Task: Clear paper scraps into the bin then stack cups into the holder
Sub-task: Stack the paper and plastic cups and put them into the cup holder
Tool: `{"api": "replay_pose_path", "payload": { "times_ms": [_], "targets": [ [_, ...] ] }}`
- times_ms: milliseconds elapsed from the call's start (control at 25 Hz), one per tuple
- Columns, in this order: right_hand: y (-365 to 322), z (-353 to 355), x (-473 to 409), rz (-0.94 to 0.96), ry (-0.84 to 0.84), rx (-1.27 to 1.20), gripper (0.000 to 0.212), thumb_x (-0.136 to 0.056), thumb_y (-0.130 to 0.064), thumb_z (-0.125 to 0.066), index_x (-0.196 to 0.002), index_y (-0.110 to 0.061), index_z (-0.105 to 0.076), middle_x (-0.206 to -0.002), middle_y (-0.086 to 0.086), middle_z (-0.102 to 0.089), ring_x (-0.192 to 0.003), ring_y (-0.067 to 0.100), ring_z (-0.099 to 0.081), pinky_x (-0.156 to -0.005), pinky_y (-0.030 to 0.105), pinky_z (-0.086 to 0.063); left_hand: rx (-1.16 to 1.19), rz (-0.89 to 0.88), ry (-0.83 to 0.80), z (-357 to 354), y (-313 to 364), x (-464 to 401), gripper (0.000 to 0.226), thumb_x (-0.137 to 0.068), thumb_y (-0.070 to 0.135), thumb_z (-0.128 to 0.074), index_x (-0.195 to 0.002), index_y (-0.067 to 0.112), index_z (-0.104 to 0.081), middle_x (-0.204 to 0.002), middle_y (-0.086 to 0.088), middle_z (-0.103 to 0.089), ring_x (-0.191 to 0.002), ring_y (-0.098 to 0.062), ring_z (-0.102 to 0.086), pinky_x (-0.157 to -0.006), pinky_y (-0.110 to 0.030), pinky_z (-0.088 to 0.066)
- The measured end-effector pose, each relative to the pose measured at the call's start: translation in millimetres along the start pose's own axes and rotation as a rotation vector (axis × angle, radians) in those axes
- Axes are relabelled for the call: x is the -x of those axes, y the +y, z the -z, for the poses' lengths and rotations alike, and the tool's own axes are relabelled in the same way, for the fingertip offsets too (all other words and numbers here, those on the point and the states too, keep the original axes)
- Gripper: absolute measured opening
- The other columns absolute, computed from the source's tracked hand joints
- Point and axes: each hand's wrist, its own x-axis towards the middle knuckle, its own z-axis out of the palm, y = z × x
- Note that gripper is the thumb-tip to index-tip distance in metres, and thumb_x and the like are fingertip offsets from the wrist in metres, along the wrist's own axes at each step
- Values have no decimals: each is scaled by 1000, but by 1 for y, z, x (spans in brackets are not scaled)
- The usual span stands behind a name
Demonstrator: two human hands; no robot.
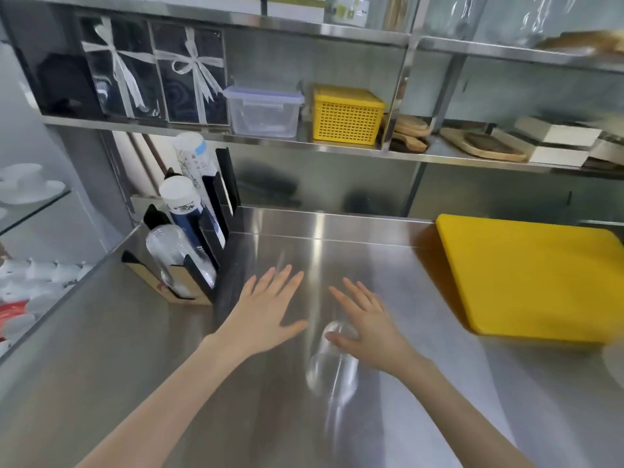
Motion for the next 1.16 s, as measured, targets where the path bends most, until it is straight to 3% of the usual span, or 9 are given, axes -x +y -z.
{"api": "replay_pose_path", "payload": {
  "times_ms": [160, 360, 480, 600, 720, 840, 1000, 1160],
  "targets": [
    [15, -25, 15, 0, -82, -106, 76, -83, -42, -57, -142, -31, -9, -156, -1, 1, -143, 19, 6, -118, 38, -3, 90, 44, -85, -40, 16, 10, 84, -82, 56, -45, -143, 26, 5, -157, 2, 2, -144, -19, -1, -117, -41, -3],
    [25, -51, 26, -11, -61, -262, 73, -81, -34, -62, -140, -32, -19, -155, -5, -4, -142, 18, -9, -115, 35, -16, 280, 111, -144, -86, 29, 24, 87, -80, 53, -52, -143, 24, 0, -156, 2, -7, -143, -16, -12, -117, -38, -15],
    [29, -61, 30, 2, -6, -393, 65, -79, -26, -63, -134, -35, -31, -151, -17, -10, -137, 11, -18, -106, 23, -25, 447, 173, -191, -107, 37, 25, 86, -78, 51, -56, -143, 23, -7, -154, 1, -16, -141, -19, -20, -114, -41, -23],
    [34, -65, 28, -10, 15, -472, 61, -78, -20, -62, -129, -40, -35, -146, -25, -11, -134, 3, -22, -100, 20, -31, 591, 220, -212, -119, 44, 22, 80, -77, 44, -62, -141, 24, -17, -149, 0, -30, -134, -21, -33, -108, -42, -32],
    [35, -70, 26, -41, 26, -511, 61, -78, -18, -62, -121, -51, -34, -149, -17, -11, -127, -2, -29, -89, 9, -35, 738, 266, -183, -127, 50, 21, 78, -77, 35, -65, -139, 29, -18, -144, 2, -37, -127, -18, -43, -104, -38, -38],
    [34, -73, 24, -104, 31, -580, 65, -77, -21, -62, -109, -65, -26, -135, -8, -33, -115, 5, -43, -81, -5, -31, 791, 293, -158, -135, 55, 22, 83, -76, 28, -67, -140, 27, -15, -141, -1, -36, -124, -19, -46, -102, -36, -40],
    [36, -75, 23, -162, 69, -567, 60, -75, -25, -61, -107, -66, -31, -129, -8, -43, -107, 7, -48, -81, 8, -35, 841, 313, -117, -139, 62, 19, 85, -74, 26, -69, -140, 26, -15, -142, 0, -35, -127, -21, -41, -103, -36, -38],
    [40, -72, 26, -194, 99, -572, 58, -72, -28, -62, -106, -65, -34, -124, -9, -48, -104, 8, -50, -80, 9, -36, 920, 325, -73, -140, 65, 18, 75, -76, 21, -68, -136, 28, -25, -134, -3, -39, -120, -22, -47, -103, -38, -40]
  ]
}}
